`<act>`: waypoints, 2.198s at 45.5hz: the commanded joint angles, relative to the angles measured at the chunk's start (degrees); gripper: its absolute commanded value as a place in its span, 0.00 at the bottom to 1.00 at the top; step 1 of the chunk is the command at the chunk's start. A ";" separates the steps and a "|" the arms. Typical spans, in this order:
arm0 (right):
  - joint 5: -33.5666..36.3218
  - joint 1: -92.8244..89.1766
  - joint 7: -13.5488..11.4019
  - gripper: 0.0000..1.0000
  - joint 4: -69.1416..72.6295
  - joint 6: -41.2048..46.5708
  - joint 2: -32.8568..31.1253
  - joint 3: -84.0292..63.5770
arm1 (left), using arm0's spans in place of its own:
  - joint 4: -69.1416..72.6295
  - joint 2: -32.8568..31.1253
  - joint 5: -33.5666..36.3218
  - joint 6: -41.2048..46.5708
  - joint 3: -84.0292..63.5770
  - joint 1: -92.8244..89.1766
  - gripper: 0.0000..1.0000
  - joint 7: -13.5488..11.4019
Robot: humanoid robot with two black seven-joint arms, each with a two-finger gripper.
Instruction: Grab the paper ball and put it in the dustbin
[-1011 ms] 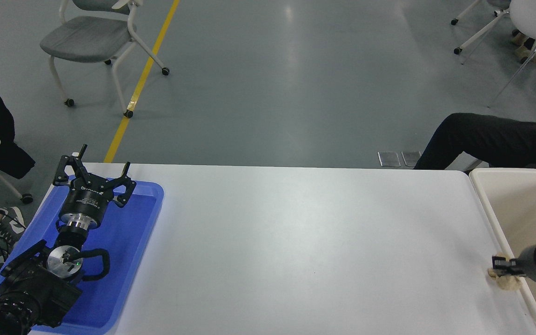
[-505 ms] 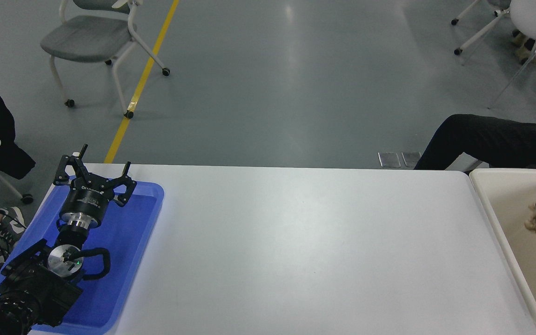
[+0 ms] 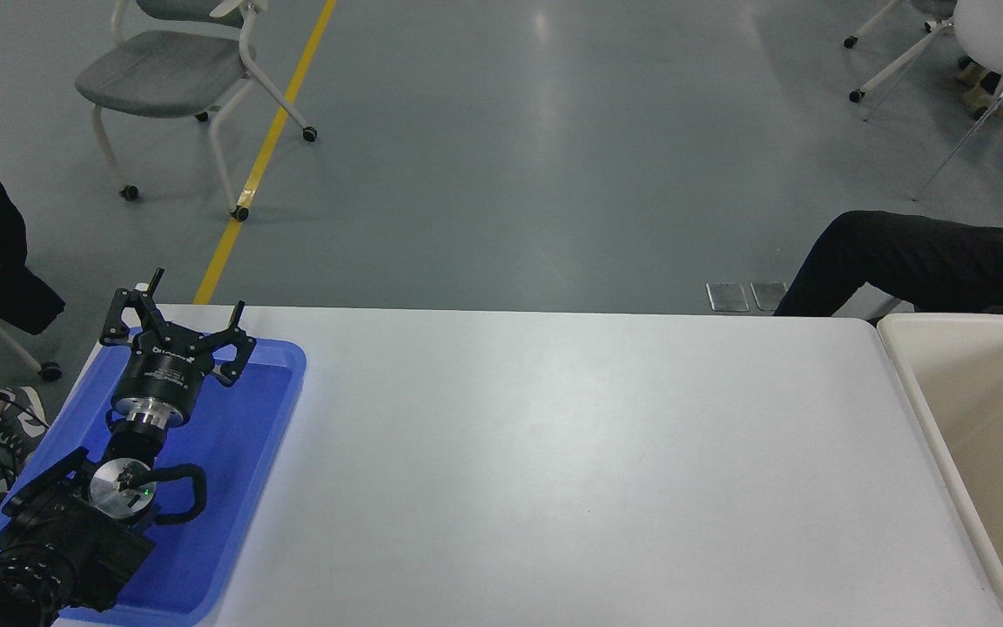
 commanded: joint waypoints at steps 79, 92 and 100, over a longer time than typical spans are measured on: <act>36.89 -67.22 3.16 0.00 -58.63 -37.01 34.15 1.31 | 0.00 0.17 -0.07 0.00 -0.07 0.09 1.00 -0.18; 36.98 -66.87 3.34 1.00 -60.30 -36.93 33.71 1.74 | 0.00 0.17 -0.07 0.00 -0.07 0.09 1.00 -0.18; 36.98 -66.52 3.34 1.00 -60.30 -36.84 33.28 3.41 | 0.00 0.17 -0.07 0.00 -0.07 0.09 1.00 -0.18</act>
